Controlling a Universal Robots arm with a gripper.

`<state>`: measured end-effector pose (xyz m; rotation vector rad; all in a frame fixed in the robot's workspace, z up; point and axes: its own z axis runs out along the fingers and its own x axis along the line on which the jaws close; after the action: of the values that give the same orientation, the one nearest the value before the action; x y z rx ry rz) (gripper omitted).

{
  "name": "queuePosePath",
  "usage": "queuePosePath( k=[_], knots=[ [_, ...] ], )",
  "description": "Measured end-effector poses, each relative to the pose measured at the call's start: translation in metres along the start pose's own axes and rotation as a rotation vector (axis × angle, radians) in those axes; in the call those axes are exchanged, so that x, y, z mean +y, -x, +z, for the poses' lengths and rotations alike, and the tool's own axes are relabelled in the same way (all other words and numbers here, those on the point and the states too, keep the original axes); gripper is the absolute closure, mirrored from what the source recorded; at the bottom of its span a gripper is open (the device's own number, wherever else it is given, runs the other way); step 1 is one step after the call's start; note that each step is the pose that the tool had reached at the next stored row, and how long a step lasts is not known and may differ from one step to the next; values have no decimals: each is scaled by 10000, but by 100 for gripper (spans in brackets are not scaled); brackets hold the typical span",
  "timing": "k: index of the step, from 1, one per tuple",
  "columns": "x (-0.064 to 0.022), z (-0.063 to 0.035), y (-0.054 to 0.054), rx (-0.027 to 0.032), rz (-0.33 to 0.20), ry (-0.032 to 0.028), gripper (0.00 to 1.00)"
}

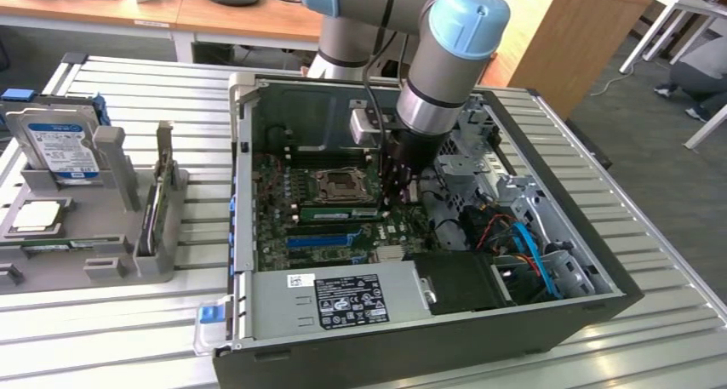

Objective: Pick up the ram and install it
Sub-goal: 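Press down the ram until it locks into place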

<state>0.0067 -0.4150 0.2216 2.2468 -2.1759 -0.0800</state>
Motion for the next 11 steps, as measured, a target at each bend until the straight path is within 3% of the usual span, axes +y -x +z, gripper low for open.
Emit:
queuePosePath(
  k=[6,11],
  knots=[
    [1,-14,4,-22,1,-5,89],
    [6,-131,5,-3,0,-1,89]
  ],
)
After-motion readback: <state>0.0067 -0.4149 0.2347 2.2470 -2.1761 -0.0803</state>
